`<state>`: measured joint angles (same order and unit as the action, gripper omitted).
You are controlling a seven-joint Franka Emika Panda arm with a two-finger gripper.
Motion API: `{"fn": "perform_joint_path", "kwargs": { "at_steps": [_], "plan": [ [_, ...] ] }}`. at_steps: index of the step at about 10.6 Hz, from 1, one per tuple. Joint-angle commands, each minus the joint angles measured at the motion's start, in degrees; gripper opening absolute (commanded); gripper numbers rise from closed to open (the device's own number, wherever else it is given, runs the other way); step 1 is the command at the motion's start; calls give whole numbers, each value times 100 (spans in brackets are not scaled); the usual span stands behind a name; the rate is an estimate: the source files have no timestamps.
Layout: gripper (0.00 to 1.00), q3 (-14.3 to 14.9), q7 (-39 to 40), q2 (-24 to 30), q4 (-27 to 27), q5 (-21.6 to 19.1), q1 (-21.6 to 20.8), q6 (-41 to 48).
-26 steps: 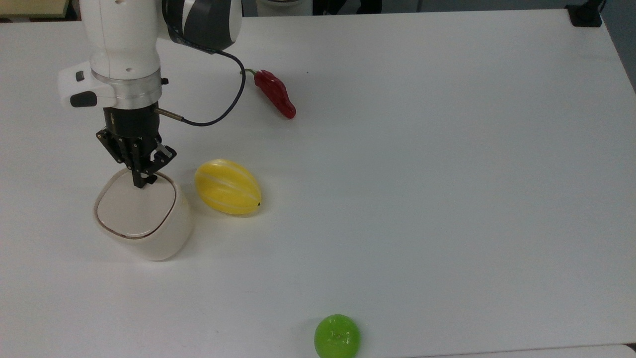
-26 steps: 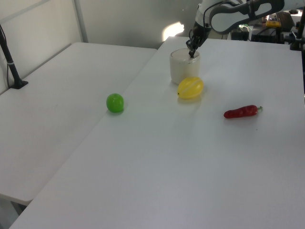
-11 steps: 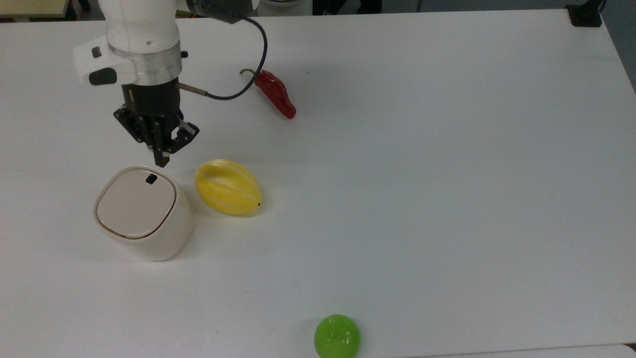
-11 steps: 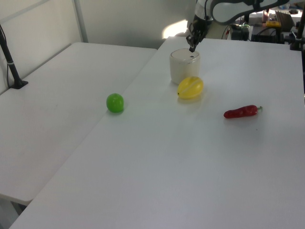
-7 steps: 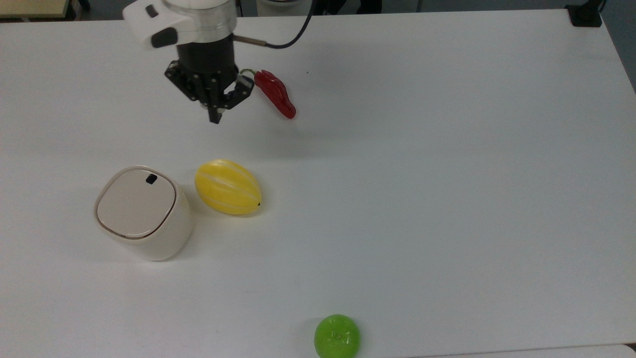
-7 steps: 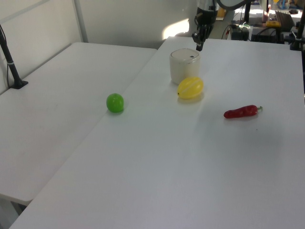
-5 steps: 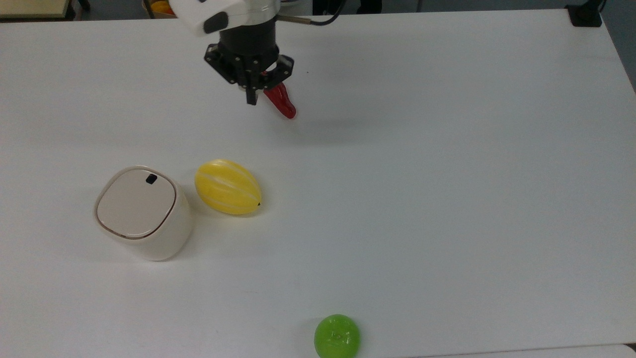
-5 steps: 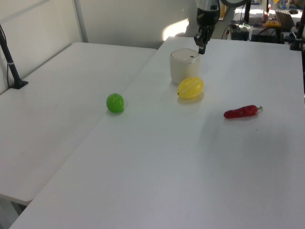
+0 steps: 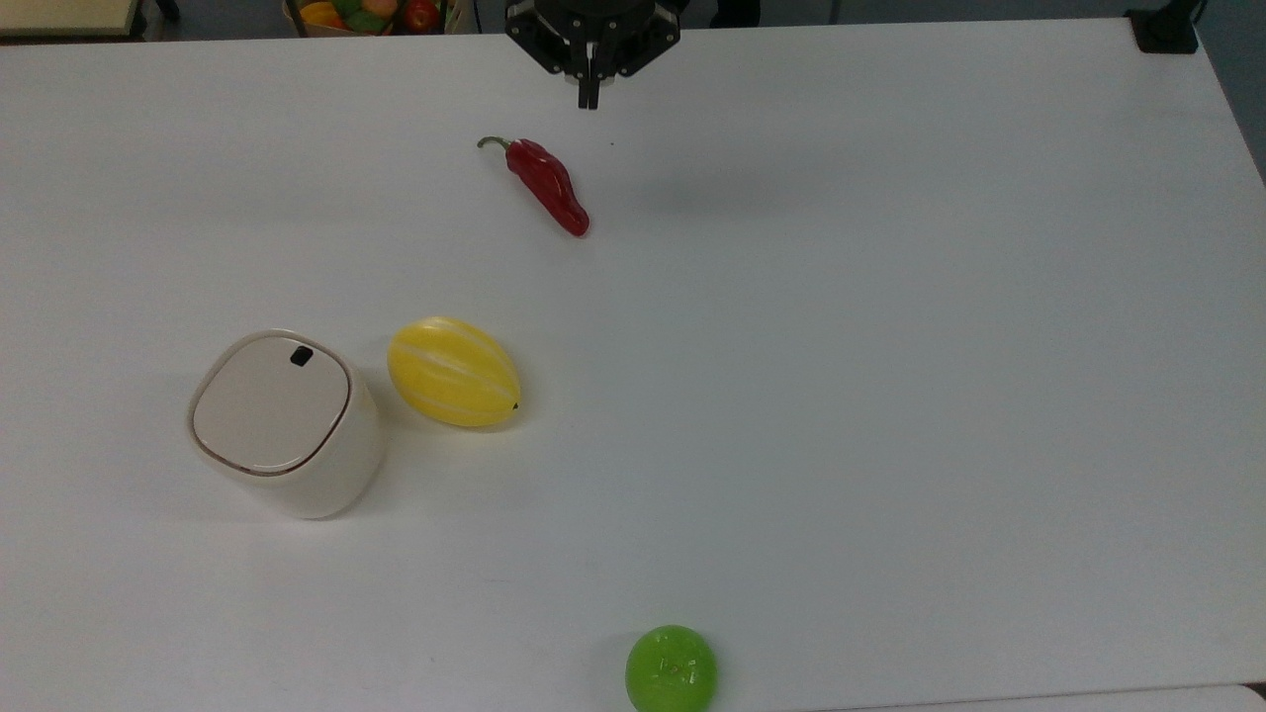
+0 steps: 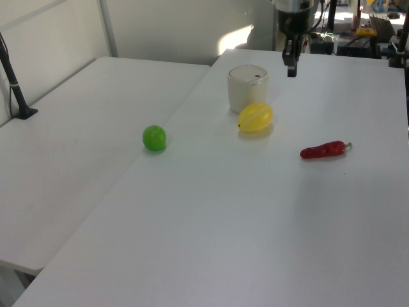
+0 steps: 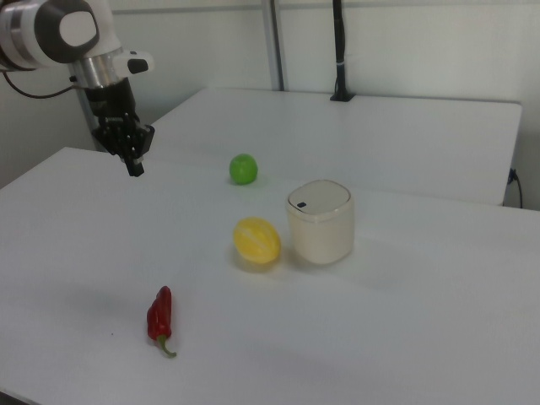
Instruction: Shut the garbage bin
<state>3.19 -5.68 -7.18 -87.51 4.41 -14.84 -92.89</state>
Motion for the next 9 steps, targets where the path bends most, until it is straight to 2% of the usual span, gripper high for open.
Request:
{"fn": "perform_joint_path", "kwargs": {
  "at_steps": [1, 2, 3, 9],
  "plan": [
    [49, 76, 340, 604, -346, 25, 16, 297],
    [96, 111, 340, 622, -346, 34, 16, 297],
    [100, 129, 340, 630, -346, 60, 25, 297],
    [100, 164, 340, 710, -310, 86, 192, 297]
  ]
}}
